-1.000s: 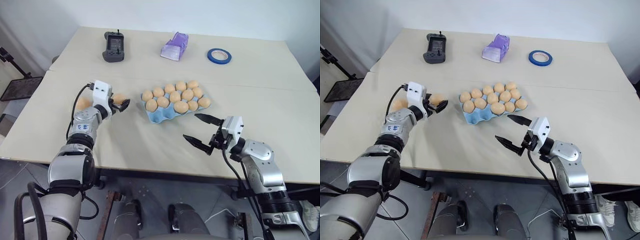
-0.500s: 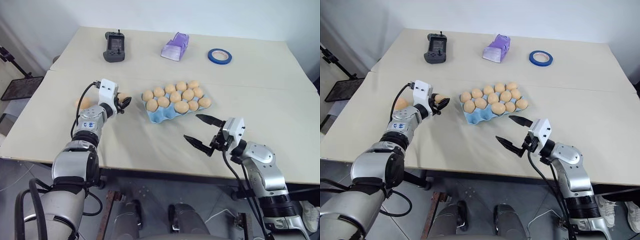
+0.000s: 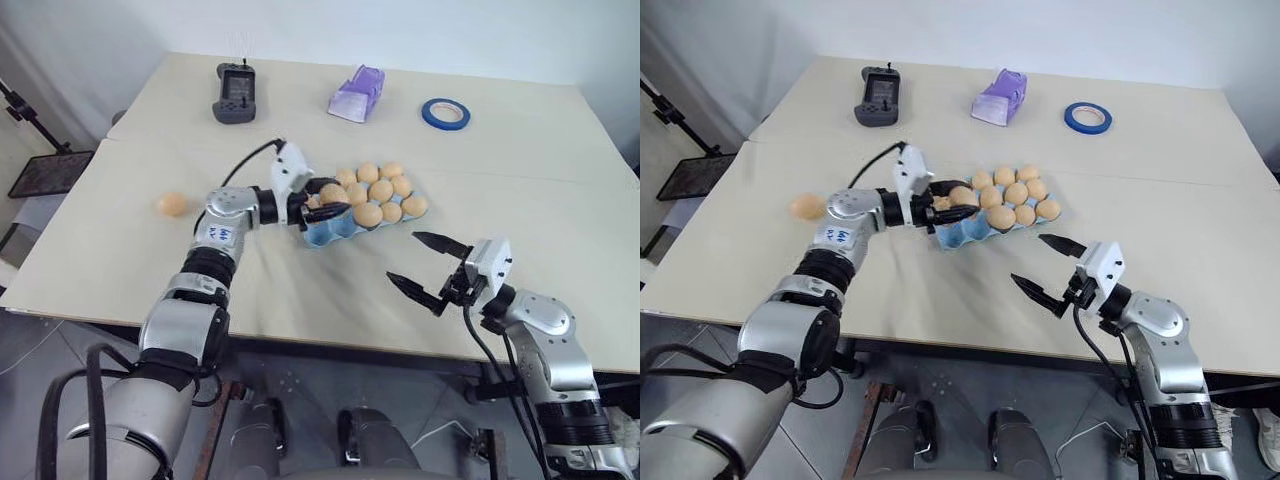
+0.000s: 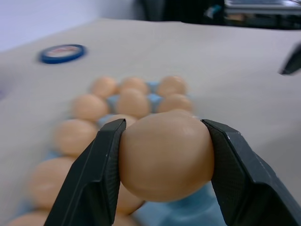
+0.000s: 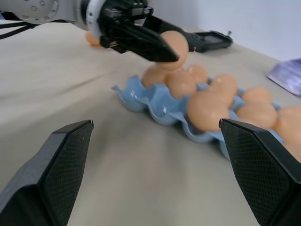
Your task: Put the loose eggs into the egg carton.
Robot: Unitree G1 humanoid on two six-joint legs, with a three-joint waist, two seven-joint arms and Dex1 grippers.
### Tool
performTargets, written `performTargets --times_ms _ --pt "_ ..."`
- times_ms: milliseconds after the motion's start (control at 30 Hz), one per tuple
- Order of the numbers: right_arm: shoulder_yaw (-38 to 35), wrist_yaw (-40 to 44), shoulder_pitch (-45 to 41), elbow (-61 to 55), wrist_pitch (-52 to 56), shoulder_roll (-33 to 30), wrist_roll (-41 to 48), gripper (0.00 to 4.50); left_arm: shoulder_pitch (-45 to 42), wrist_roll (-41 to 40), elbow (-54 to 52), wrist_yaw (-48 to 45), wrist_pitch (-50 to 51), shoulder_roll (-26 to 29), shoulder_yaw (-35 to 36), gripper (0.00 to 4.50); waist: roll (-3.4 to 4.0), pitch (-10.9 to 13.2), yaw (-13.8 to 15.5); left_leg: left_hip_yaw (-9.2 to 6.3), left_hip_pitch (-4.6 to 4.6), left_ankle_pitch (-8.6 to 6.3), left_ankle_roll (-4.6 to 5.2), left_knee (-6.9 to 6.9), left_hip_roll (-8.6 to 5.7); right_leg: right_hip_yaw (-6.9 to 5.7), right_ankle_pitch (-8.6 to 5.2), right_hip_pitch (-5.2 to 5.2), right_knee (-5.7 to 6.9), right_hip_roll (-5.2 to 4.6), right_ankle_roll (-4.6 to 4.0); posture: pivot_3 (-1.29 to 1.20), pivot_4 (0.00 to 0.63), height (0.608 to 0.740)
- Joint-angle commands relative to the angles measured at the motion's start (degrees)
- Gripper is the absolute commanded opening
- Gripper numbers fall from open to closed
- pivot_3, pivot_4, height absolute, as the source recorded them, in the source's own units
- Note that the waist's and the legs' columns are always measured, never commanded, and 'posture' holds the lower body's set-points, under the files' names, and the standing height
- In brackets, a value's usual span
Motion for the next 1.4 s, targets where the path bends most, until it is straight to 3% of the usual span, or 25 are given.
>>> performTargets --times_ms 33,267,300,433,600,733,900,1100,1233,1400 --pt "-1.79 -1.34 0.83 -3.98 -0.63 -0.15 0.78 4.50 0.10 0.05 -0.94 0.43 -1.01 -0.06 -0.11 2.25 0.00 0.00 -0.10 -0.05 0.01 0.02 -0.03 0.00 0.04 -0.02 -0.01 0.00 0.02 0.03 -0.02 0.00 0.150 0.740" --pt "-1.48 -2.89 1.91 -5.99 -0.50 0.31 1.00 4.50 0.30 1.26 -0.43 2.81 -2.48 0.67 -0.59 4.32 0.00 0.00 0.26 -0.08 -0.02 0.01 -0.02 0.02 -0.03 -0.05 -0.01 0.02 0.02 -0.07 -0.02 0.00 0.150 0.740" --pt "-1.39 -3.03 1.92 -6.20 -0.41 0.34 1.01 4.50 0.32 1.28 -0.30 3.51 -2.74 0.93 -0.40 4.44 0.00 0.00 0.28 -0.09 -0.02 0.01 -0.02 0.02 -0.04 -0.05 -0.01 0.02 0.02 -0.08 -0.02 0.00 0.150 0.740" --pt "-0.91 -3.27 1.59 -6.75 0.16 0.47 1.02 4.50 1.08 -0.05 -1.51 2.25 -2.69 2.18 0.55 4.44 0.00 0.00 0.38 -0.10 -0.02 0.01 -0.02 0.02 -0.02 -0.07 -0.01 0.02 0.02 -0.07 -0.02 0.00 0.150 0.740" --pt "-0.15 -2.90 0.75 -7.15 1.26 0.21 1.14 4.50 5.90 -4.18 -10.14 -1.31 0.27 7.93 3.59 4.44 0.00 0.00 0.05 -0.09 -0.02 0.02 -0.03 -0.02 0.04 -0.07 -0.02 0.02 0.03 -0.02 -0.03 0.00 0.150 0.740" --pt "0.39 -0.93 0.28 -6.79 1.83 -0.53 1.40 4.50 15.95 -9.16 -23.24 -4.62 6.53 14.06 6.66 4.44 0.02 -0.01 -0.68 -0.07 0.02 0.04 -0.06 -0.07 0.09 -0.06 -0.03 0.03 0.05 0.01 -0.05 0.00 0.150 0.740" --pt "0.31 2.91 -0.67 -4.49 0.99 -1.01 2.16 4.50 35.06 -11.72 -39.88 -3.56 7.20 21.24 11.07 4.44 0.02 -0.01 -1.06 -0.06 0.07 0.04 -0.07 -0.09 0.11 -0.06 -0.03 0.07 0.08 -0.03 -0.06 0.00 0.150 0.740" --pt "0.63 7.85 -2.55 0.20 -0.95 -0.89 2.52 4.50 51.55 -14.31 -51.07 7.16 7.62 21.93 21.35 4.44 0.02 -0.01 -0.96 -0.15 0.10 -0.07 -0.25 -0.09 0.08 -0.12 -0.02 0.14 0.06 -0.27 -0.11 0.00 0.150 0.740" --pt "1.54 10.40 -4.41 5.10 -3.45 0.74 2.24 4.50 62.59 -18.53 -61.37 11.96 15.14 19.93 25.07 4.44 0.03 -0.02 -1.29 -0.10 0.13 -0.08 -0.24 -0.24 0.04 -0.08 -0.01 0.15 -0.08 -0.38 -0.13 0.00 0.150 0.740" --pt "2.20 12.02 -6.10 10.29 -7.13 2.77 1.45 4.50 66.93 -19.93 -65.95 20.25 16.84 16.67 28.61 4.44 0.04 -0.02 -1.02 -0.15 0.13 -0.07 -0.26 -0.45 0.01 -0.13 -0.07 0.06 -0.12 -0.36 -0.26 0.00 0.150 0.740"
